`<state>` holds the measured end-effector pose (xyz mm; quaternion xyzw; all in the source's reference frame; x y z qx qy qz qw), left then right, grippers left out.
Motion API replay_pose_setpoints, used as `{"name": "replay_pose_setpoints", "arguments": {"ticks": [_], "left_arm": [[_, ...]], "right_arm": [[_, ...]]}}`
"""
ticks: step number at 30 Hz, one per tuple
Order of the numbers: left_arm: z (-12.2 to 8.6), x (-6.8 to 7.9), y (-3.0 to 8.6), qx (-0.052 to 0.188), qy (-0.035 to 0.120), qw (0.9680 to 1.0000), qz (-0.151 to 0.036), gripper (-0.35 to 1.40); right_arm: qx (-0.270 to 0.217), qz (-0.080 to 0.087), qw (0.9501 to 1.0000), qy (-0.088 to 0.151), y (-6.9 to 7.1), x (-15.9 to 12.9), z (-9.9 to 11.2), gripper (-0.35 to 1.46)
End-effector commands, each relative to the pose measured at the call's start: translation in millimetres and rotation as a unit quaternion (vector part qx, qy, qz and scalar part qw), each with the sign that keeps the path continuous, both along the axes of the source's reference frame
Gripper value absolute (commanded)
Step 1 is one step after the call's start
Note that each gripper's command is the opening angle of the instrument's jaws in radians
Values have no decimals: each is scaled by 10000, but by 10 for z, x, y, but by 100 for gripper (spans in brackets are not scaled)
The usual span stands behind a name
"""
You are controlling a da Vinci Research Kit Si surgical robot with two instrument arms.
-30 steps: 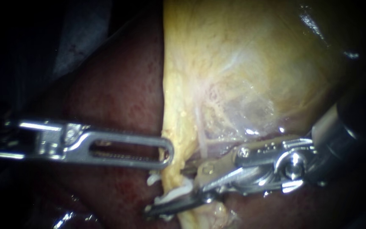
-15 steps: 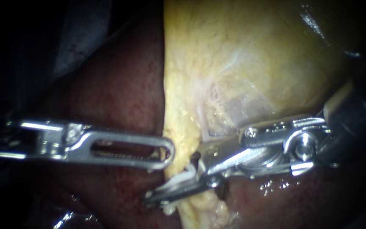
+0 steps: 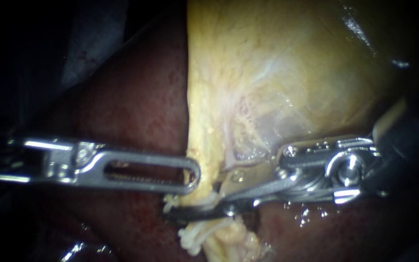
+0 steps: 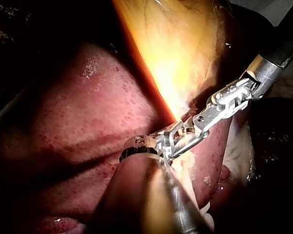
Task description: Clipping third clip left tube
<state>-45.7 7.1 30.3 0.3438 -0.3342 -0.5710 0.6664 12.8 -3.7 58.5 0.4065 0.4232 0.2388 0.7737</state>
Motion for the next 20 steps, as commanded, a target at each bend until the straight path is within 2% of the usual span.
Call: {"name": "replay_pose_setpoints", "arguments": {"ticks": [1,20], "left_arm": [[0,0,0,-1,0,10000,-1,-35],[1,0,1,-2,-1,10000,1,-35]], "right_arm": [[12,1,10000,-3,1,0,0,-35],[74,12,10000,-26,0,-4,5,-35]]}}
